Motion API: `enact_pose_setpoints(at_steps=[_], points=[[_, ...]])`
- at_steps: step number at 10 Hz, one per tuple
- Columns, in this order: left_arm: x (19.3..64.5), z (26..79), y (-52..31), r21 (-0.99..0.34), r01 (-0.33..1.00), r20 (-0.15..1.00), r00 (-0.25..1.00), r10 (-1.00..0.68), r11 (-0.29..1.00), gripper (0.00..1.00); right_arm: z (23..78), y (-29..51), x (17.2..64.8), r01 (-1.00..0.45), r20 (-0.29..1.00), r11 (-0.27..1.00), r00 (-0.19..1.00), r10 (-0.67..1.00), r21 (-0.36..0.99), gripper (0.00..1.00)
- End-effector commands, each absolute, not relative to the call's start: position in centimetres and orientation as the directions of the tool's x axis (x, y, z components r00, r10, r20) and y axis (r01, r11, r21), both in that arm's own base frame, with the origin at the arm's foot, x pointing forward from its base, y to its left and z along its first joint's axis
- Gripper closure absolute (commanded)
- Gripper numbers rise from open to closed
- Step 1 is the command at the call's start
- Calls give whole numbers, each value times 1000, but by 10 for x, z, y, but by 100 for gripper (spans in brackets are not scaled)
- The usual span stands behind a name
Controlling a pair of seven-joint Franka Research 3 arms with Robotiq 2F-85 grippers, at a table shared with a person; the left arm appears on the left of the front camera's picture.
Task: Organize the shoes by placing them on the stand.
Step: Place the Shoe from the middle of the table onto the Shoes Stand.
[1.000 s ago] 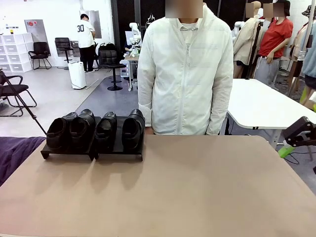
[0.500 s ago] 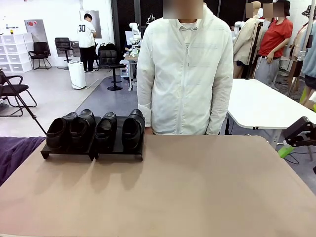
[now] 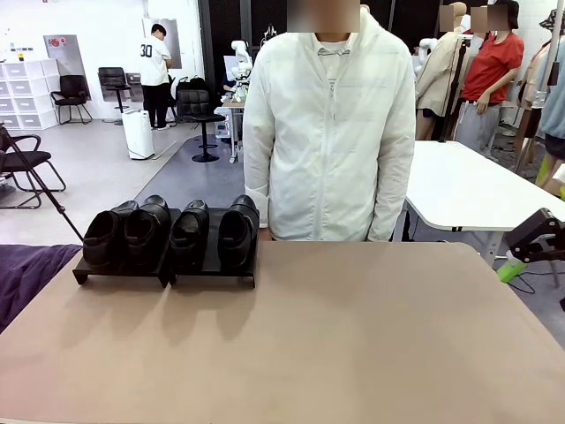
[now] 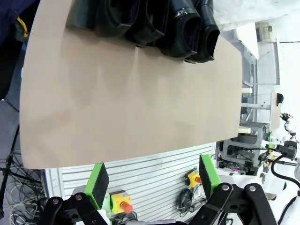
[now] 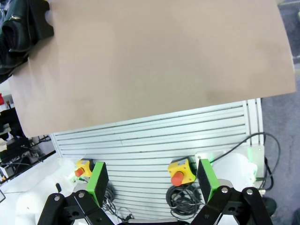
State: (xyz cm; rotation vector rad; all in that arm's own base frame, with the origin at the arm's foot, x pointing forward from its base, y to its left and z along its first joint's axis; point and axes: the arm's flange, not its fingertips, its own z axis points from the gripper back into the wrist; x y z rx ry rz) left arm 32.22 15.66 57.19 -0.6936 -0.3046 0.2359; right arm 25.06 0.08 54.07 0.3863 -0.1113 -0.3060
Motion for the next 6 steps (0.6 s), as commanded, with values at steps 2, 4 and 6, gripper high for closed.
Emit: enact_pose_setpoints(at_steps=[2, 4, 6], points=[[321, 575, 159, -661, -124, 181, 931, 318, 740, 0, 542, -2, 250, 246, 47, 878, 956, -290, 410, 0], [321, 575, 159, -661, -124, 181, 931, 318, 740, 0, 542, -2, 250, 246, 47, 878, 956, -290, 410, 0], [321, 575, 159, -661, -124, 181, 931, 318, 740, 0, 542, -2, 250, 246, 47, 878, 956, -290, 410, 0]])
